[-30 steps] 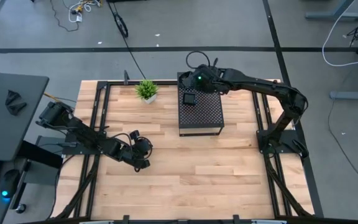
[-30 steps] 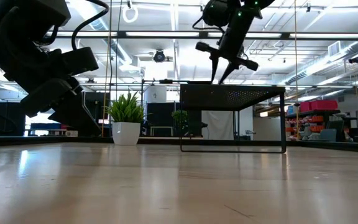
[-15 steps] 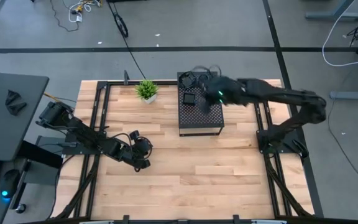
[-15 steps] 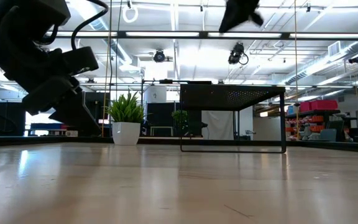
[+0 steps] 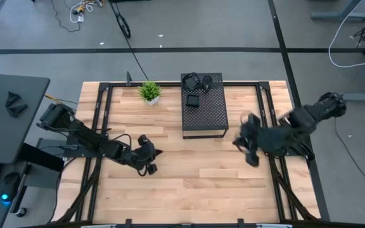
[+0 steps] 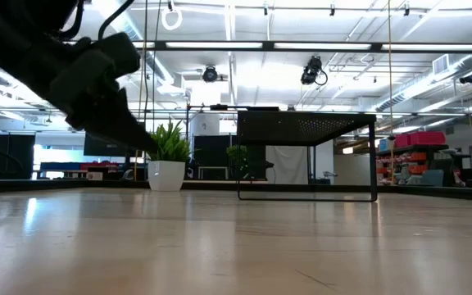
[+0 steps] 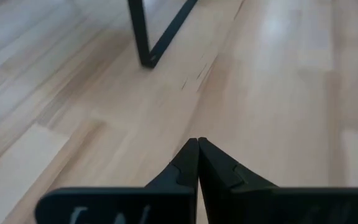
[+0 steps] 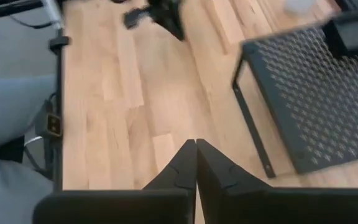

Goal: Pick & Place Mini shaped plates
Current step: Return to Home Position

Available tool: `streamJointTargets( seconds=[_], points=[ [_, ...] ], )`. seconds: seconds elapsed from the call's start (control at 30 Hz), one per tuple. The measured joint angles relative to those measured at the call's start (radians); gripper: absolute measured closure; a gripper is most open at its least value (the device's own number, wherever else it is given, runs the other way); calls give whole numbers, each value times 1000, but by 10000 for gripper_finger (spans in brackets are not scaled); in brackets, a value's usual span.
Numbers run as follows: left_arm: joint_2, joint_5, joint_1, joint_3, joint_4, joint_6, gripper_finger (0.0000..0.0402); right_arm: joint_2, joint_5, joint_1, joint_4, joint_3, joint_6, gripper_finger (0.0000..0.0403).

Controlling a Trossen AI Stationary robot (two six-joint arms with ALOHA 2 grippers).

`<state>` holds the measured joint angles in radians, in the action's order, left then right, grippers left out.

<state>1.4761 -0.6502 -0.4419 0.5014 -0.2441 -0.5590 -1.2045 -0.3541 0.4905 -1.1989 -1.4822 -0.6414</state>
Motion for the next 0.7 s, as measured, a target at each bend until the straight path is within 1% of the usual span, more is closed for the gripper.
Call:
streamJointTargets(
  seconds=[0.13, 0.23, 0.33, 0.4, 0.47, 0.53, 0.63, 0.7],
  points=[
    [0, 0, 0, 0, -77, 17, 390, 51, -103, 141, 108, 113, 26, 393],
    [0, 0, 0, 0, -110, 27, 390, 129, -179, 218, 225, 248, 28, 395],
    [0, 1, 0, 0, -117, 29, 390, 239, -213, 253, 360, 404, 12, 397],
    [0, 0, 0, 0, -124, 29, 390, 309, -217, 254, 502, 510, 62, 398],
    [0, 1, 0, 0, -124, 29, 390, 379, -193, 252, 646, 615, 157, 398],
    [0, 1, 2, 0, -127, 29, 390, 446, -145, 236, 790, 709, 255, 398],
    [0, 0, 3, 0, -143, 32, 390, 564, -56, 175, 963, 831, 389, 399],
    [0, 1, 10, 0, -150, 32, 390, 643, 26, 114, 1078, 893, 449, 399]
  ],
)
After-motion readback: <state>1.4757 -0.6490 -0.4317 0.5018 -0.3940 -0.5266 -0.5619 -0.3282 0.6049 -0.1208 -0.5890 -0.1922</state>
